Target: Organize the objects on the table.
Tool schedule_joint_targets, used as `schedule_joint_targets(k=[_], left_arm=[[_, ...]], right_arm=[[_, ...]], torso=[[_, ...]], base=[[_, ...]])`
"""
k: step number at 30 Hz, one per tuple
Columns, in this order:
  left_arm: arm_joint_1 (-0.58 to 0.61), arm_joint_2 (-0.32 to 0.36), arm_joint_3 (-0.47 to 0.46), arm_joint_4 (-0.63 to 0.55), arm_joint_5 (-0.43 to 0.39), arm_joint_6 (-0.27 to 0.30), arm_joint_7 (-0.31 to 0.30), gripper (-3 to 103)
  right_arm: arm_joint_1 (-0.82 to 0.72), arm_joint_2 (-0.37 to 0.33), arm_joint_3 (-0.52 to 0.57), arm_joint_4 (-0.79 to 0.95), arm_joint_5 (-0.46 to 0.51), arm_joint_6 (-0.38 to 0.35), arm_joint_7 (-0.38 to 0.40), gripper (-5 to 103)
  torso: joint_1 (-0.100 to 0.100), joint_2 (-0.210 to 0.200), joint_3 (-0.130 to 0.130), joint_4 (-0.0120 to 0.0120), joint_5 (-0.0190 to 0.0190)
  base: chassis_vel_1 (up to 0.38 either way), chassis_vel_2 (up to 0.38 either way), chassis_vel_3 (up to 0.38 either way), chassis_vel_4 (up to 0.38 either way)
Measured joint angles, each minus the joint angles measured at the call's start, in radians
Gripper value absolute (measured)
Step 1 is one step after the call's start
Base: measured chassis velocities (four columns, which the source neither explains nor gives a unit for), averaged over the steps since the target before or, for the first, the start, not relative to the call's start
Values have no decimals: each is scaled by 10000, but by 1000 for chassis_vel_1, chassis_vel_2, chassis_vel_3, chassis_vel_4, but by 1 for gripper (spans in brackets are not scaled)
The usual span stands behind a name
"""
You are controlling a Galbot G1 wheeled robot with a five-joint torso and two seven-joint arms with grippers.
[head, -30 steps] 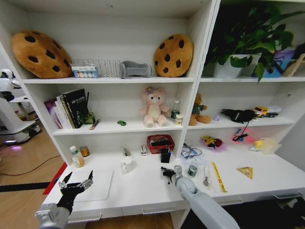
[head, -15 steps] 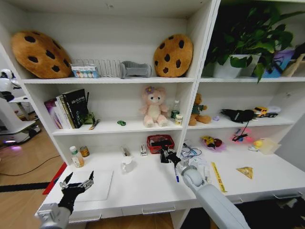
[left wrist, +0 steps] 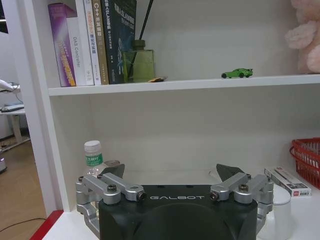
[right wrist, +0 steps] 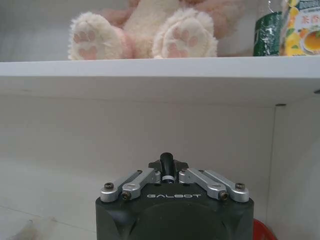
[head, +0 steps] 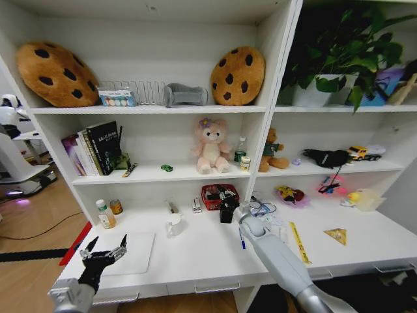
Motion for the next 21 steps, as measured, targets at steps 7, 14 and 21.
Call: schedule_joint_targets(k=[7,14,21], left_arm=[[41,5,47,-4,67,-28,182,100],[29,23,15,3,53,-35,191,100],[-4,26,13,31,18,-38,191,100]], right_arm=[[-60,38,177,-450,-36,29,-35,11],[392,512,66,-1216,-162,193,-35,11],[606,602,-60,-1498,-294,257,-56,11]], torso=[[0,0,0,1,2],[0,0,0,5,1],[0,0,0,3,1]], base=[[0,0,0,0],[0,0,0,0],[0,0,0,0]])
